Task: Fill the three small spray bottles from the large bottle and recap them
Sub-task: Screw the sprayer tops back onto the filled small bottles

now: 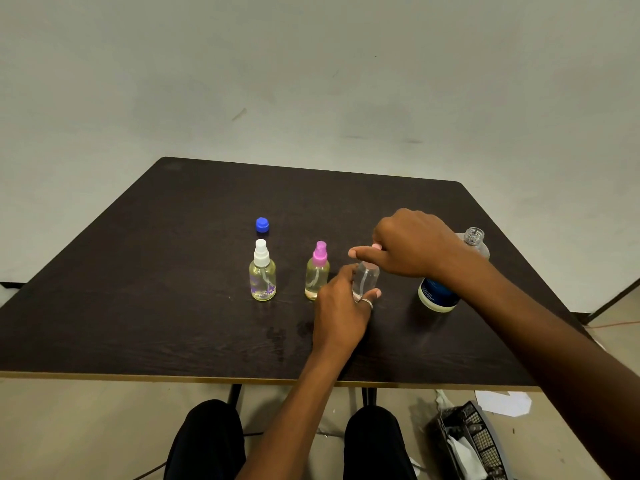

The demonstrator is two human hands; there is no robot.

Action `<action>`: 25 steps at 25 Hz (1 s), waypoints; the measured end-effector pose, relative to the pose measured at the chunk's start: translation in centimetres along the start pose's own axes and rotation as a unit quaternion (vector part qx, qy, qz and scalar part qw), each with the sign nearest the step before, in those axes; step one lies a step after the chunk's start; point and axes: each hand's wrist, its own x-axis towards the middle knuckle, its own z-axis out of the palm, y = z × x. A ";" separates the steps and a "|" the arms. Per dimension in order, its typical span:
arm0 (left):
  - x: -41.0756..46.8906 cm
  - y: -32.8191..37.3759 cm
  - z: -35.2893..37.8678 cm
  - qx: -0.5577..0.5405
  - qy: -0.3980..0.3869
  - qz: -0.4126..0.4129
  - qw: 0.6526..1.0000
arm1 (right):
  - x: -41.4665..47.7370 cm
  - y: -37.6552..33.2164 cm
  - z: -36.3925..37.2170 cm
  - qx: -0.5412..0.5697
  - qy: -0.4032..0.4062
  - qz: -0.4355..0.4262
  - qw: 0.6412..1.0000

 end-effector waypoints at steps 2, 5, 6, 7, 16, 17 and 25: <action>0.0 0.0 0.0 -0.002 -0.003 -0.003 1.000 | -0.1 0.0 0.1 -0.003 0.011 0.011 1.000; 0.0 0.1 0.0 0.000 -0.003 -0.003 1.000 | -0.2 0.7 -0.6 0.064 -0.034 -0.023 0.997; 0.0 0.1 0.0 0.002 -0.003 -0.002 1.000 | -0.2 0.8 -1.0 0.098 -0.066 -0.045 0.992; 0.0 0.0 0.0 0.001 -0.003 0.000 1.000 | -0.3 0.8 -1.5 0.121 -0.094 -0.072 0.986; -0.1 -0.1 0.0 0.000 -0.002 0.008 1.000 | 0.3 0.5 -1.1 0.140 -0.090 -0.085 0.982; -0.1 -0.1 0.0 -0.001 -0.003 0.006 1.000 | 0.3 0.4 -0.9 0.133 -0.088 -0.081 0.984; 0.1 -0.1 0.1 0.005 -0.009 -0.008 1.000 | -0.3 -0.3 0.9 0.006 -0.007 0.009 1.000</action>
